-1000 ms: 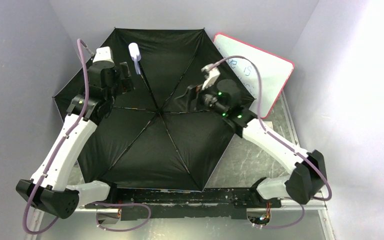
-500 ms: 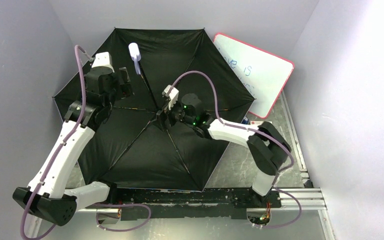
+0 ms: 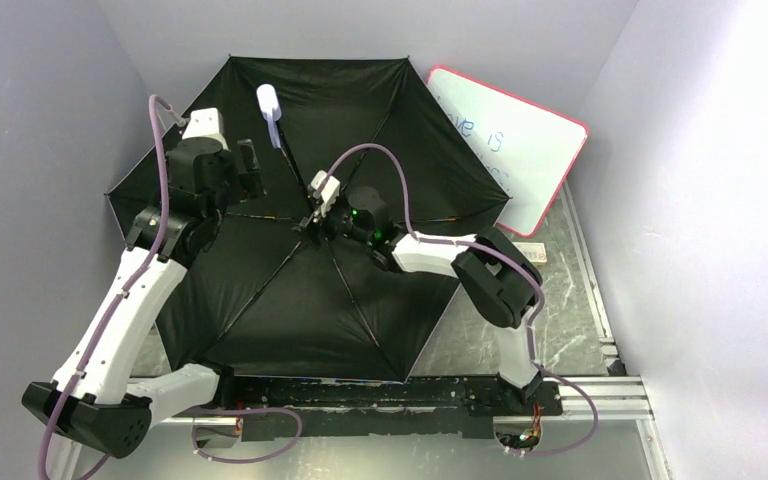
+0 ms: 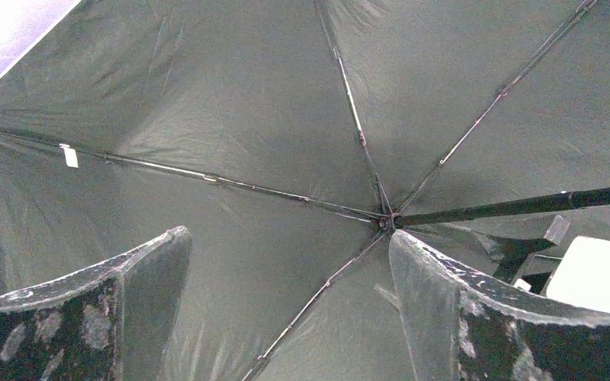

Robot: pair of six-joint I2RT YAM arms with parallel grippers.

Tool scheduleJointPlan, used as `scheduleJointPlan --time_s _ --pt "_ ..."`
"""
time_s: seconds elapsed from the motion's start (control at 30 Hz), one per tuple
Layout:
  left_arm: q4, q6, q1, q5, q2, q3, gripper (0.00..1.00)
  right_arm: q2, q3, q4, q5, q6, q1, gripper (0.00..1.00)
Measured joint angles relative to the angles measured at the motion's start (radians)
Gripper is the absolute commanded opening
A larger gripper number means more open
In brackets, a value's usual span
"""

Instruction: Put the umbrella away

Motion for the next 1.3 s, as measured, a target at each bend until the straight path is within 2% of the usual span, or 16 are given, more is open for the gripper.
scheduleJointPlan --time_s 0.27,0.4,0.63,0.8,0.9,0.97,1.03,1.07,1.3 --pt "-0.002 0.015 0.0 0.0 0.0 0.0 0.97 0.101 0.008 0.157 0.056 0.0 -0.014 0.68" --pt "-0.005 0.022 0.0 0.001 0.0 0.0 0.97 0.15 0.016 0.237 0.052 0.012 -0.037 0.64" --pt "-0.013 0.03 0.0 0.001 0.0 0.0 0.97 0.221 0.124 0.26 0.033 0.002 -0.062 0.55" --pt "-0.014 0.03 0.0 0.003 0.0 0.0 0.97 0.242 0.178 0.258 0.013 -0.022 -0.062 0.4" --pt "-0.014 0.03 0.0 0.011 0.0 0.0 0.97 0.246 0.181 0.252 0.001 -0.033 -0.06 0.25" --pt "-0.014 0.031 0.0 0.016 0.0 0.0 0.97 0.246 0.181 0.241 -0.011 -0.047 -0.057 0.19" --pt "-0.014 0.038 0.0 0.023 0.0 0.001 0.97 0.246 0.18 0.24 -0.018 -0.06 -0.055 0.03" --pt "-0.017 0.045 0.0 0.026 0.0 0.004 0.97 0.246 0.176 0.243 -0.023 -0.065 -0.054 0.0" --pt "-0.055 0.099 0.0 0.011 0.006 0.129 0.97 0.221 0.127 0.296 -0.029 -0.096 -0.054 0.0"
